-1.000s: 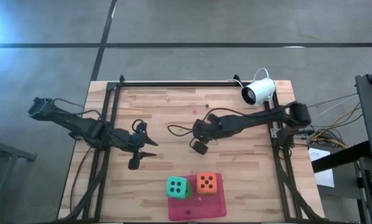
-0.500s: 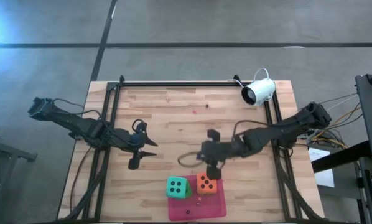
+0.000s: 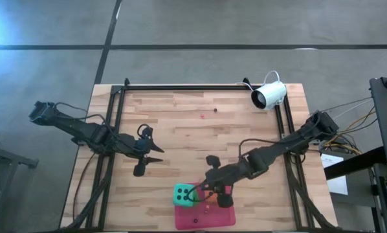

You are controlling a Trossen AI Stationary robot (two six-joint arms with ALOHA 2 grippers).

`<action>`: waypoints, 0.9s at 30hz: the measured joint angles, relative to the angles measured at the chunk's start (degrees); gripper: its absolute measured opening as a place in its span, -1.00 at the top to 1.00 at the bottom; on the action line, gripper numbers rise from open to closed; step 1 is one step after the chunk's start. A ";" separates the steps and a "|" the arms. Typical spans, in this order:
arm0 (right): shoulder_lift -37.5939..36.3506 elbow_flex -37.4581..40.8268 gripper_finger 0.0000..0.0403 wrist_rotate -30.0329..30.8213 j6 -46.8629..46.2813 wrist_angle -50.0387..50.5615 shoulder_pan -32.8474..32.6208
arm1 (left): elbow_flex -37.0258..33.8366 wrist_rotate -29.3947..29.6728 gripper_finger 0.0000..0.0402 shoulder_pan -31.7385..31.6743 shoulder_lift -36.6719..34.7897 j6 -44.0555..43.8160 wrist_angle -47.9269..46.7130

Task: Pick & Place Dice
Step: Put the blue dice into the pink bin

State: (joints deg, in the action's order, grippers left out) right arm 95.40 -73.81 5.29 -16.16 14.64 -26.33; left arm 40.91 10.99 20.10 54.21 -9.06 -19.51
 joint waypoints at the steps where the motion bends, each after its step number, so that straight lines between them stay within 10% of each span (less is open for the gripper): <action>1: 0.04 0.01 0.74 -0.76 0.03 -0.02 -0.02 | 0.00 -0.01 0.18 0.00 0.00 0.00 -0.01; 27: 2.45 -0.04 0.71 -9.74 0.61 -2.43 0.09 | 0.00 -0.01 0.01 0.00 0.01 -0.02 -0.02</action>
State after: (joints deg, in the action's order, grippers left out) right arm 97.84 -73.84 -4.45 -15.56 12.21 -26.24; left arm 40.91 10.98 20.10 54.22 -9.08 -19.53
